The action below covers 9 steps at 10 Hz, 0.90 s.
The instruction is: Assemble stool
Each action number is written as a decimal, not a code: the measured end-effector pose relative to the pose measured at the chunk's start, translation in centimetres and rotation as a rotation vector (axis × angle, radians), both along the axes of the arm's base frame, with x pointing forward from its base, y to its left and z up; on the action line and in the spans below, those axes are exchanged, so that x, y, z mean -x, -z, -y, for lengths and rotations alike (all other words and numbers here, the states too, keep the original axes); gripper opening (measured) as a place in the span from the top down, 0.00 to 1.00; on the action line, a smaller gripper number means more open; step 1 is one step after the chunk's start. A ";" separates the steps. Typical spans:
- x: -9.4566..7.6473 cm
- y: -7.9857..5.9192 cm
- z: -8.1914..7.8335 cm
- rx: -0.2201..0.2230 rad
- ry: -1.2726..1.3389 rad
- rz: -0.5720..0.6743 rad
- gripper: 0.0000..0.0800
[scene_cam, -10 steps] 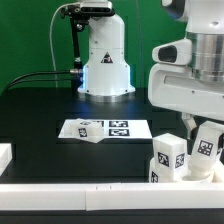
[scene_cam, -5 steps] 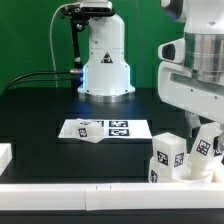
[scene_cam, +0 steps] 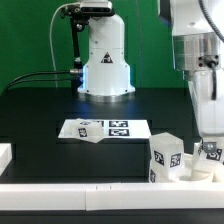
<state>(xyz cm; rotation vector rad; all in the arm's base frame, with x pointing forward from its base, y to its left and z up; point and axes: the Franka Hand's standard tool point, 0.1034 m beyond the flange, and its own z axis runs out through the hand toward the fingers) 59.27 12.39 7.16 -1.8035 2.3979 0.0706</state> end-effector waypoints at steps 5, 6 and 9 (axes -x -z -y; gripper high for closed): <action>-0.3 -1.4 -0.4 -0.005 -0.192 0.004 0.24; -0.6 -2.2 -0.4 0.007 -0.373 0.040 0.24; -0.4 -2.4 -1.2 0.029 -0.667 0.078 0.19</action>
Offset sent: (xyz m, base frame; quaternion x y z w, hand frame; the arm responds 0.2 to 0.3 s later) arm -0.0007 -0.0047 0.0089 -0.0430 0.0265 -0.1678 0.9845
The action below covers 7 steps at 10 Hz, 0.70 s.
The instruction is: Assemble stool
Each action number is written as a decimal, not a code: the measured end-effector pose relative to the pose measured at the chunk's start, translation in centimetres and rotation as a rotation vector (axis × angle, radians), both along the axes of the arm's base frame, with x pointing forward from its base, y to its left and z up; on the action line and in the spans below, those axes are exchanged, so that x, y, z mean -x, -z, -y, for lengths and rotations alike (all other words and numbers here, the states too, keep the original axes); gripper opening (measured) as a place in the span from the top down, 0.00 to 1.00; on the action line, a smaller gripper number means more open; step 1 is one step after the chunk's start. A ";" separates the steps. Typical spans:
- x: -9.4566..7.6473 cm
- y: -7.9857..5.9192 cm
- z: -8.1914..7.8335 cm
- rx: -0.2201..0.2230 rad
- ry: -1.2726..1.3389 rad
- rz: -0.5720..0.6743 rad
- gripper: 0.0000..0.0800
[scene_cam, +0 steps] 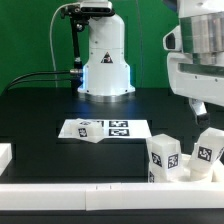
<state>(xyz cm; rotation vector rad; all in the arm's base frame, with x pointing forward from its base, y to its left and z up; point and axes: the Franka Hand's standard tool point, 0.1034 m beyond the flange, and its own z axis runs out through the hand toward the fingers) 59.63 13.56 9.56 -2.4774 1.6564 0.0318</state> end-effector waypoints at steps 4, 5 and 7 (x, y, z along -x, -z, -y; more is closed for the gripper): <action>-0.1 0.0 0.1 0.040 -0.380 0.057 0.19; -0.2 -0.1 0.0 0.056 -0.553 0.085 0.19; 0.0 0.1 -0.5 0.086 -0.805 0.117 0.19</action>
Offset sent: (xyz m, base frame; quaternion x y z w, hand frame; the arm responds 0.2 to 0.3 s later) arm -0.0094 0.0078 0.0013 -0.0435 0.0216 -0.4138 0.9091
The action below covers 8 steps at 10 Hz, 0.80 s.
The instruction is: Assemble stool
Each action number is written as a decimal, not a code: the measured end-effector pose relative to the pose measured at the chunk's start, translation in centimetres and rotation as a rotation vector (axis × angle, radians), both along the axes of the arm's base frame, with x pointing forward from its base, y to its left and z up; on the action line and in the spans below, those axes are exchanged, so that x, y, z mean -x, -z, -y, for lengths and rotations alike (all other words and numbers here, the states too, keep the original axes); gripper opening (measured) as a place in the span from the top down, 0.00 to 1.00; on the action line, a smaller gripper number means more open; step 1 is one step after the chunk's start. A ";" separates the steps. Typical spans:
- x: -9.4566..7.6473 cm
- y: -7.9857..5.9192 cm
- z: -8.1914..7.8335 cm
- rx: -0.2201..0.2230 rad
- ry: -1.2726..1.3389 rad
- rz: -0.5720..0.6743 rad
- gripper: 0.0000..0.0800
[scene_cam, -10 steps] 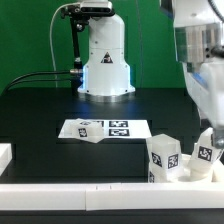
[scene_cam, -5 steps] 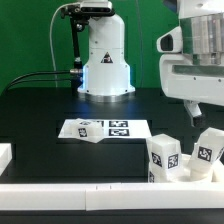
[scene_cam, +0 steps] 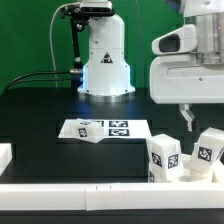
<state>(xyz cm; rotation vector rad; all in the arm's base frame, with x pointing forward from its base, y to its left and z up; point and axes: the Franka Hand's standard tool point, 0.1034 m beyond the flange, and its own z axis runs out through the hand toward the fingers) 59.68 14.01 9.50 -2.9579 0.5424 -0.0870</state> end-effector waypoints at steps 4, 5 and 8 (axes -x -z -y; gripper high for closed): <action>-0.1 0.1 0.5 0.059 -0.295 0.039 0.19; 0.0 0.1 0.5 0.109 -0.482 0.050 0.19; -0.3 0.0 0.9 0.141 -0.888 0.011 0.19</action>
Offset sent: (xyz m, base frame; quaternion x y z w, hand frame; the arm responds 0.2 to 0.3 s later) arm 0.0000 0.0000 0.0000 0.0000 0.0000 -0.1938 0.9810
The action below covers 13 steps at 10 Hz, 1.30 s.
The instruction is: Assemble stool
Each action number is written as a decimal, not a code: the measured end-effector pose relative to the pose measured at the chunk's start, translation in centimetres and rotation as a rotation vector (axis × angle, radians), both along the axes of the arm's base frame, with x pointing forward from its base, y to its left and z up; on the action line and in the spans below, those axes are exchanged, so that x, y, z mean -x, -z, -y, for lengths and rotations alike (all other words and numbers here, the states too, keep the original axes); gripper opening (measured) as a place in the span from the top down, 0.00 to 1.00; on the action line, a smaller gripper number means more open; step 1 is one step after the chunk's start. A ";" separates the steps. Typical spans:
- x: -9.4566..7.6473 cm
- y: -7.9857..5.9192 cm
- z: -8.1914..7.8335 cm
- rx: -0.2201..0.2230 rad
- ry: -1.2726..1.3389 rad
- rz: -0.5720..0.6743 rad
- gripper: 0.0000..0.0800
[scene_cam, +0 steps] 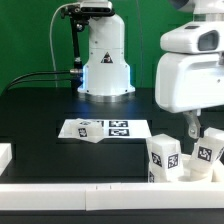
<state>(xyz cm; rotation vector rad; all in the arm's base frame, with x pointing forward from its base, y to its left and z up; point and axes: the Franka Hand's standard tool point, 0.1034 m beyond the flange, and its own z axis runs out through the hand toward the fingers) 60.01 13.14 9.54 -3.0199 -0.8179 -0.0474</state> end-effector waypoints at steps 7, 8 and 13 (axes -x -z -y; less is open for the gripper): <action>0.0 1.7 0.2 0.035 -0.050 -0.100 0.19; 0.2 2.0 -0.3 0.039 -0.043 -0.104 0.19; 0.1 2.0 0.3 0.042 0.078 -0.104 0.58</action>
Offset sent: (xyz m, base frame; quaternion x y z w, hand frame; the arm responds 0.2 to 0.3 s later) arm 0.0000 0.0000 0.0000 0.0000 0.0000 -0.1296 0.9916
